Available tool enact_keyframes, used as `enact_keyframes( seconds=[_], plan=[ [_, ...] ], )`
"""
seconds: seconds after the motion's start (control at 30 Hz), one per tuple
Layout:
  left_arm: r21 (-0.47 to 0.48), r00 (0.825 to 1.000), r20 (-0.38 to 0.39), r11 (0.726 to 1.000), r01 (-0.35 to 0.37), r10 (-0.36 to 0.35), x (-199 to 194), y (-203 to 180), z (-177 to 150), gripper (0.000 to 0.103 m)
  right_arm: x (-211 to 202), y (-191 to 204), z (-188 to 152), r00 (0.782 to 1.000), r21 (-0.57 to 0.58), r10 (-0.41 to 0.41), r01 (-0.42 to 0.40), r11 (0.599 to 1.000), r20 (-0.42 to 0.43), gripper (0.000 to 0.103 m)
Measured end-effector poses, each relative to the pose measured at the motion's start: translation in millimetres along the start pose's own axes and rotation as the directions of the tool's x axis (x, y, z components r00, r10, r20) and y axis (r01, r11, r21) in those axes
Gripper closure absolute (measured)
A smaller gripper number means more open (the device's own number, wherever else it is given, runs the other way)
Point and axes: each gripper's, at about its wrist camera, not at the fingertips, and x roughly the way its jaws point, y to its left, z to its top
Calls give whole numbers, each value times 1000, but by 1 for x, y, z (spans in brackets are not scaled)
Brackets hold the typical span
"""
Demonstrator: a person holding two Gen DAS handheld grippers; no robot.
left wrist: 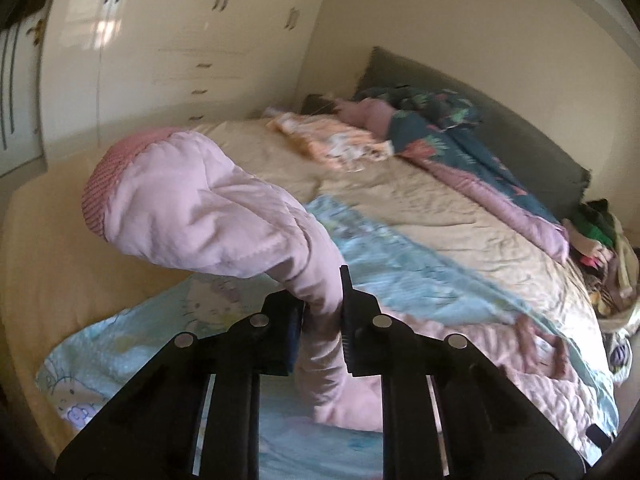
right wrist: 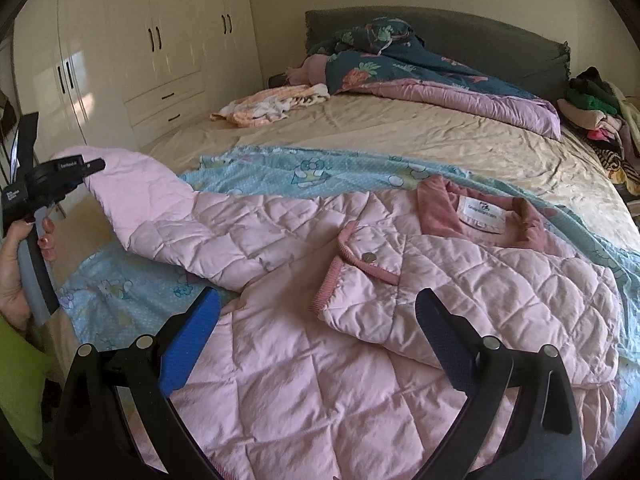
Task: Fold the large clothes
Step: 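Grasp the other sleeve cuff with the left tool and lift it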
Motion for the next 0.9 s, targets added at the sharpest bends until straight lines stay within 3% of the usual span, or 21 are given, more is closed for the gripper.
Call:
enact_keyframes(
  seconds=[0.53,0.9],
  plan=[
    [166,985,55,974,151,-162,-58,-100,-4,95,-56,-40,-9,996,77,-33,27,997,82,6],
    [287,964,50,929,236,-261,-79,-168,-22,95,-87,-81,-22,990,149,-70,52,988,122,6]
  ],
)
